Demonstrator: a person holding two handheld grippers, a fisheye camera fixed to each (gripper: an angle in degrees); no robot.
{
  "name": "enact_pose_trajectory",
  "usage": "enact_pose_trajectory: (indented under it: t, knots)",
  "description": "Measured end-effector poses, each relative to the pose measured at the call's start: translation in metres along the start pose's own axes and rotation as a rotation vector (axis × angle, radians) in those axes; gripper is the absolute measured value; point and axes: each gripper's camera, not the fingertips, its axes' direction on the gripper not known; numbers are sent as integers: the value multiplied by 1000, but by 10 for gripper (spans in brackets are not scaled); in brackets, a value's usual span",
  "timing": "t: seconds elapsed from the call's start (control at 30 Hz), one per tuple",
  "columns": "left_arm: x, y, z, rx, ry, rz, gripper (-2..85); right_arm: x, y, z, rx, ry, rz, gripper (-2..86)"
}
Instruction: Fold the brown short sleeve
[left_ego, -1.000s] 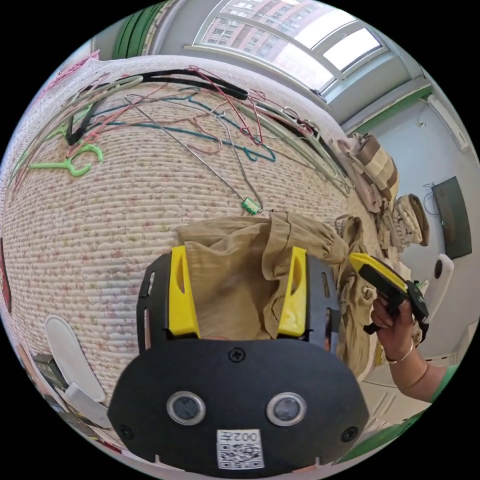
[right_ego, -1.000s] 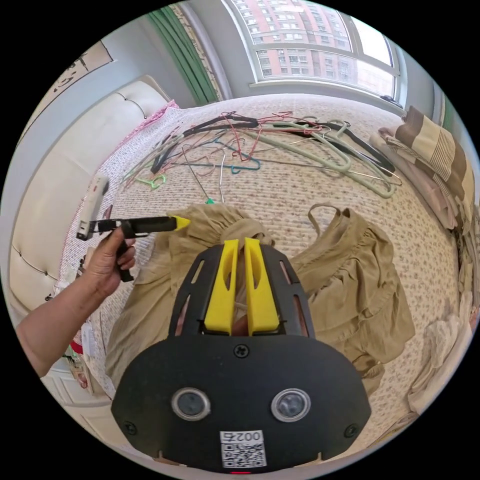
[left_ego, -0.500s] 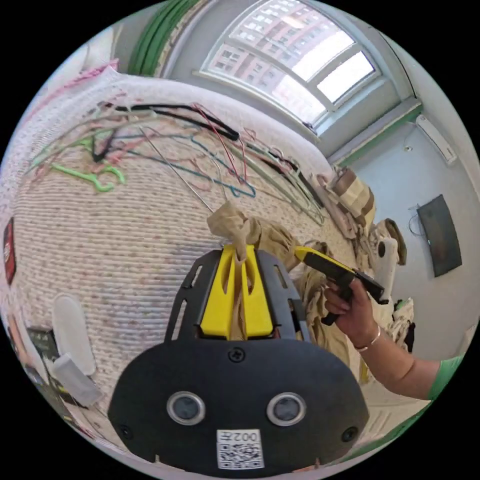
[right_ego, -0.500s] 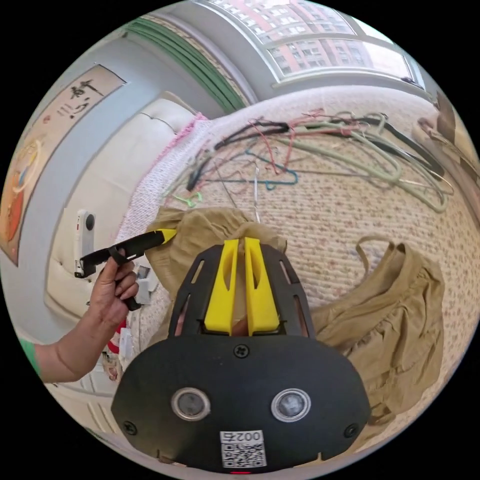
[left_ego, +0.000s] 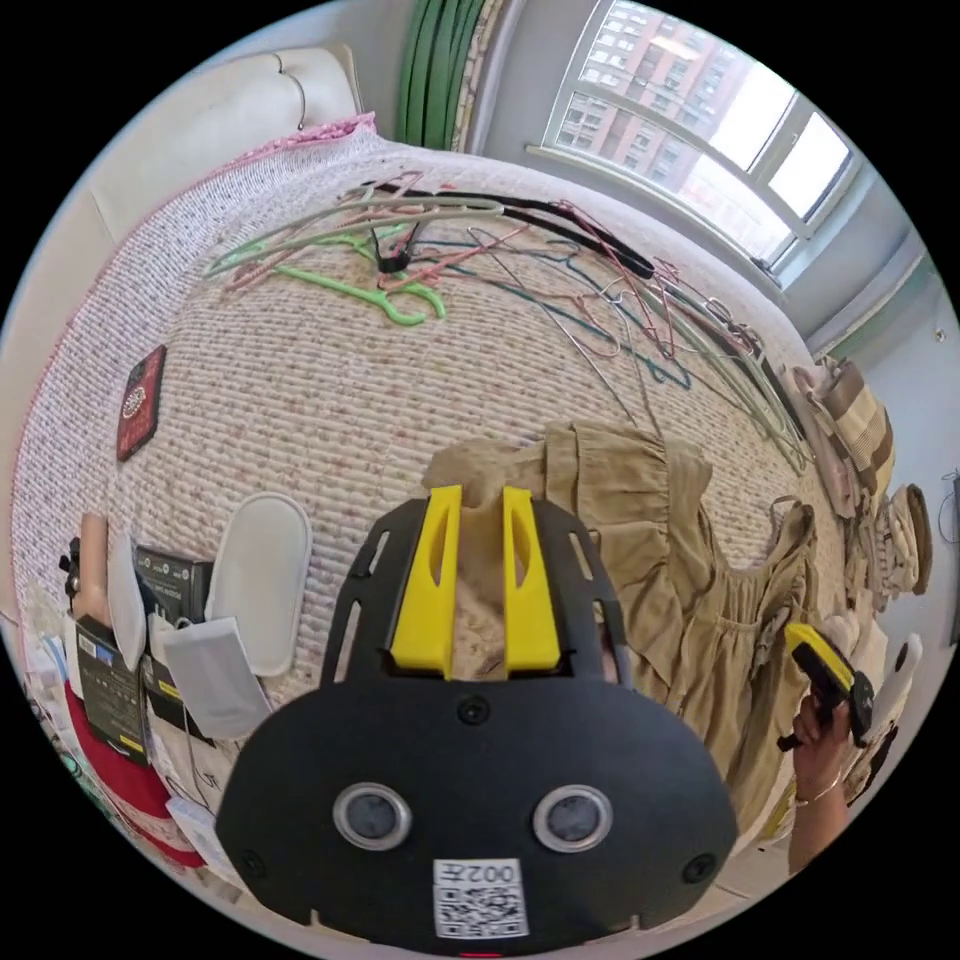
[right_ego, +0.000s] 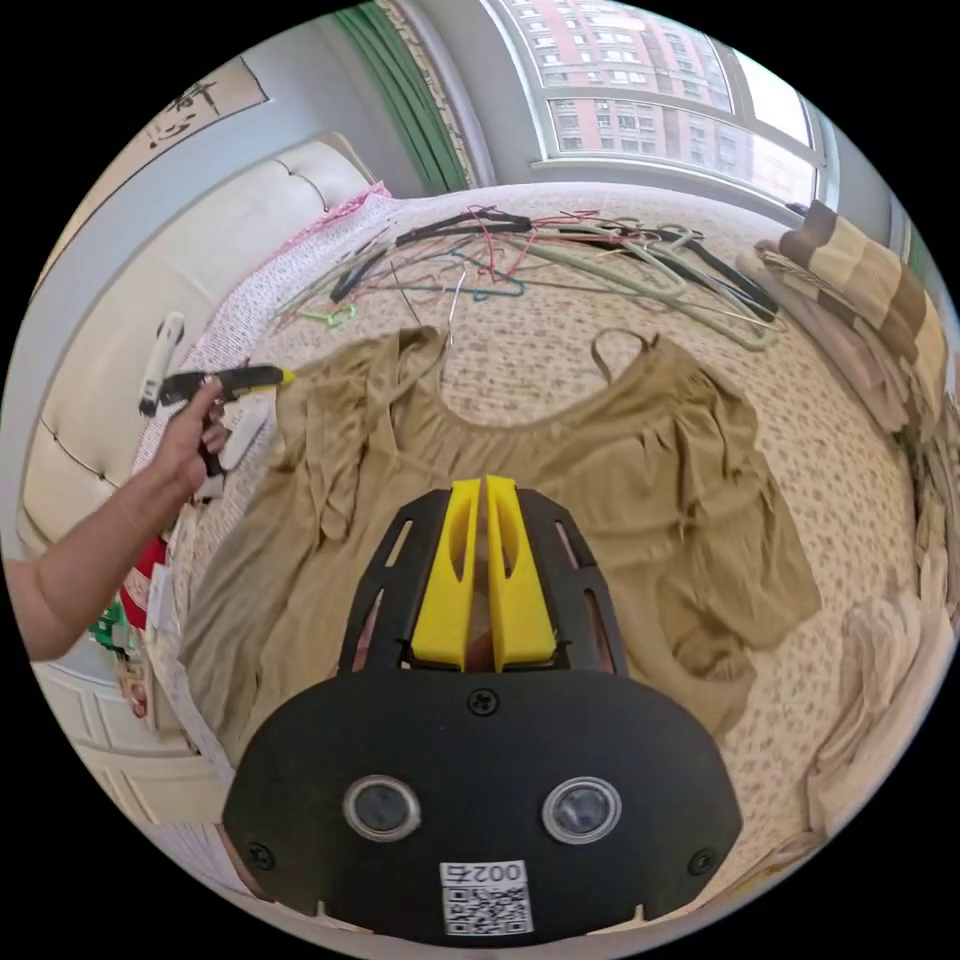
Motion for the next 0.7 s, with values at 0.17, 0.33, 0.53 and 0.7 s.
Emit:
enact_pose_trajectory:
  t: [0.17, 0.33, 0.53, 0.7]
  knots:
    - [-36, 25, -14, 10, 158, -37, 123, -10, 68, -39, 18, 123, 21, 21]
    - [-65, 82, -17, -100, 296, 25, 149, -10, 128, -78, -30, 240, 47, 75]
    - [-109, 180, -24, -263, 289, 17, 178, 8, 209, -106, -192, 332, 143, 128]
    - [-133, 259, -26, -369, 258, -52, 181, 16, 274, -124, -304, 380, 218, 136]
